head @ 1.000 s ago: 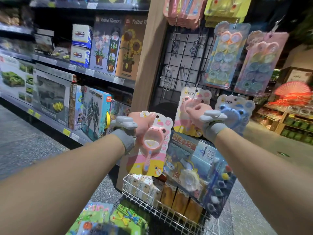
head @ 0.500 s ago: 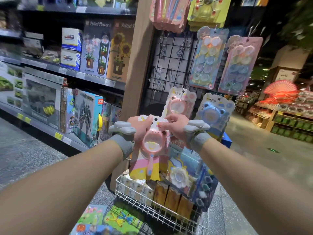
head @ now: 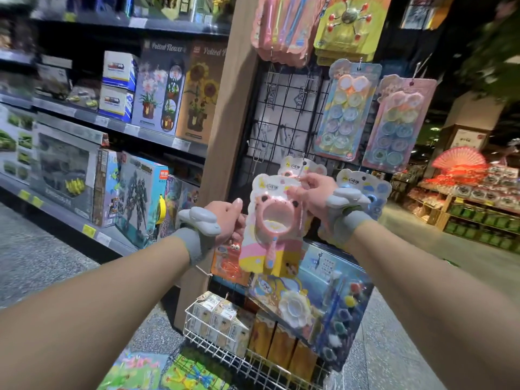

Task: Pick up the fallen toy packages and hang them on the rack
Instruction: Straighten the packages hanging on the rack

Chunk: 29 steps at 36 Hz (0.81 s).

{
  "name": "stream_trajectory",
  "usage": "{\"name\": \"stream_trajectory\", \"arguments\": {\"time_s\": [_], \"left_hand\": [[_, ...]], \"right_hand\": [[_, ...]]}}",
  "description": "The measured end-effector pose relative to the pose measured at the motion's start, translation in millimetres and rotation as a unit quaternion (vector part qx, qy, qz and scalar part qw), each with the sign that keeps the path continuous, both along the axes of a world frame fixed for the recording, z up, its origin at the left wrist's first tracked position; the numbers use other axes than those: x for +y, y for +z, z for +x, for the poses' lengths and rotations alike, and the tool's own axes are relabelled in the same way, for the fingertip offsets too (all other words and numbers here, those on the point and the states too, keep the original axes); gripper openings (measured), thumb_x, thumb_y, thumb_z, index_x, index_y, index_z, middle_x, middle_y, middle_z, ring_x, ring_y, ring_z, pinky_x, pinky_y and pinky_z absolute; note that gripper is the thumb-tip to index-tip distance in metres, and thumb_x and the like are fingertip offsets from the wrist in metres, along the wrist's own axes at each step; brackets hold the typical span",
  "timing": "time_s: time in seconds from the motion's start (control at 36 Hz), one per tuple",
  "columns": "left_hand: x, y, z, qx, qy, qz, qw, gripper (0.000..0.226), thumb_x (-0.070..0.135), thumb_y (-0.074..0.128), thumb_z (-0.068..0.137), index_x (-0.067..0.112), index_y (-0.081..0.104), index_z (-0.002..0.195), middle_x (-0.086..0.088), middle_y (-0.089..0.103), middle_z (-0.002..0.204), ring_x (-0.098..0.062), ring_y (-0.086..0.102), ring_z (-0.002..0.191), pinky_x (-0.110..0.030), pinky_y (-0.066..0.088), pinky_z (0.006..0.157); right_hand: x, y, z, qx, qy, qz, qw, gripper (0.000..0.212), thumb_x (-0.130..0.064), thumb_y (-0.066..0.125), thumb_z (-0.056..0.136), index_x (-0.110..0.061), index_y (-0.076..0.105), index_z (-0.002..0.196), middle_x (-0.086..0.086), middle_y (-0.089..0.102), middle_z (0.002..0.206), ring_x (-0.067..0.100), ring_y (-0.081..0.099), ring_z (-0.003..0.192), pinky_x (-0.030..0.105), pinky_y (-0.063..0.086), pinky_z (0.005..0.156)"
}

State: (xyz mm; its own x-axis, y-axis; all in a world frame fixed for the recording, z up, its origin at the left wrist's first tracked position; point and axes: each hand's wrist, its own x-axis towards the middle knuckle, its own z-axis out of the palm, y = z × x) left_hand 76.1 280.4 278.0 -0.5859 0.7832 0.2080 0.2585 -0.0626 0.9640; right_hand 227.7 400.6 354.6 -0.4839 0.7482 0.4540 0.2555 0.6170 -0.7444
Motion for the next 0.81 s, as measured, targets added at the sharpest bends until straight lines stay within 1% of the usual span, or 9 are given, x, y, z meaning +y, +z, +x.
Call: {"name": "stream_trajectory", "arguments": {"time_s": [0.08,0.17,0.25,0.31,0.53,0.64,0.69,0.75,0.81], "left_hand": [[-1.7,2.3,-1.7,-0.008,-0.011,-0.007,1.000,0.050,0.035,0.034,0.106,0.007,0.046,0.066,-0.010,0.050,0.058,-0.013,0.038,0.038,-0.015,0.032,0.037],[-6.0,0.6,-7.0,0.018,0.003,-0.023,1.000,0.047,0.032,0.039,0.105,0.009,0.048,0.065,-0.003,0.045,0.055,-0.004,0.036,0.027,-0.013,0.029,0.031],[-6.4,-6.6,-16.0,0.117,0.055,-0.040,0.991,0.050,0.036,0.042,0.103,0.014,0.056,0.061,0.003,0.050,0.052,-0.009,0.043,0.036,-0.019,0.032,0.041],[-7.7,-12.7,-21.8,0.156,0.075,-0.060,0.983,0.052,0.040,0.042,0.102,0.018,0.058,0.058,0.004,0.051,0.052,-0.014,0.043,0.042,-0.023,0.032,0.047],[-6.7,-15.9,-27.5,0.205,0.079,-0.091,0.971,0.054,0.043,0.041,0.101,0.020,0.058,0.055,0.004,0.054,0.055,-0.016,0.047,0.051,-0.027,0.035,0.054],[-7.2,-17.1,-32.3,0.186,0.074,-0.088,0.976,0.053,0.043,0.041,0.101,0.020,0.059,0.057,0.003,0.054,0.055,-0.015,0.046,0.049,-0.027,0.035,0.054],[-8.2,-17.0,-33.7,0.188,0.076,-0.095,0.975,0.052,0.043,0.040,0.102,0.020,0.059,0.059,0.002,0.055,0.058,-0.016,0.048,0.052,-0.027,0.034,0.056],[-8.3,-19.0,-36.5,0.193,0.079,-0.094,0.973,0.052,0.043,0.040,0.102,0.020,0.059,0.059,0.001,0.057,0.062,-0.016,0.050,0.057,-0.028,0.034,0.058],[-8.8,-21.3,-39.0,0.196,0.084,-0.093,0.973,0.053,0.044,0.040,0.102,0.020,0.059,0.059,0.001,0.058,0.063,-0.016,0.051,0.060,-0.028,0.034,0.059]], "right_hand": [[11.8,12.7,-0.1,0.034,-0.030,0.030,0.999,0.015,-0.017,0.075,0.084,-0.019,0.061,0.090,0.006,0.067,0.098,0.018,0.059,0.080,0.028,0.053,0.068],[24.0,21.6,-0.3,0.041,-0.069,0.065,0.995,0.012,-0.020,0.070,0.087,-0.016,0.058,0.089,-0.004,0.057,0.075,0.016,0.054,0.068,0.018,0.050,0.056],[34.3,29.1,-1.6,0.025,-0.110,0.091,0.989,0.019,-0.033,0.068,0.085,-0.020,0.062,0.097,0.001,0.068,0.094,0.026,0.064,0.086,0.040,0.056,0.079],[38.4,33.4,-4.4,0.013,-0.115,0.094,0.989,0.025,-0.036,0.067,0.085,-0.017,0.064,0.101,0.005,0.069,0.101,0.029,0.065,0.093,0.046,0.055,0.084],[41.3,46.6,-14.5,-0.012,-0.171,0.098,0.980,0.020,-0.032,0.063,0.088,-0.018,0.062,0.102,0.005,0.066,0.105,0.029,0.062,0.099,0.044,0.052,0.091],[42.0,50.0,-16.9,-0.050,-0.189,0.080,0.977,0.030,-0.031,0.059,0.090,-0.013,0.061,0.114,0.009,0.065,0.110,0.034,0.061,0.107,0.044,0.050,0.095],[45.3,48.8,-18.9,-0.052,-0.186,0.053,0.980,0.053,-0.032,0.061,0.087,-0.007,0.052,0.133,0.011,0.061,0.123,0.034,0.059,0.113,0.044,0.048,0.098],[50.5,46.9,-21.8,-0.032,-0.180,0.030,0.983,0.067,-0.034,0.063,0.078,-0.006,0.050,0.137,0.011,0.062,0.125,0.033,0.061,0.109,0.044,0.051,0.095],[55.7,44.5,-24.4,-0.029,-0.173,0.020,0.984,0.058,-0.028,0.066,0.081,-0.006,0.053,0.132,0.009,0.062,0.123,0.029,0.062,0.107,0.037,0.051,0.092]]}}
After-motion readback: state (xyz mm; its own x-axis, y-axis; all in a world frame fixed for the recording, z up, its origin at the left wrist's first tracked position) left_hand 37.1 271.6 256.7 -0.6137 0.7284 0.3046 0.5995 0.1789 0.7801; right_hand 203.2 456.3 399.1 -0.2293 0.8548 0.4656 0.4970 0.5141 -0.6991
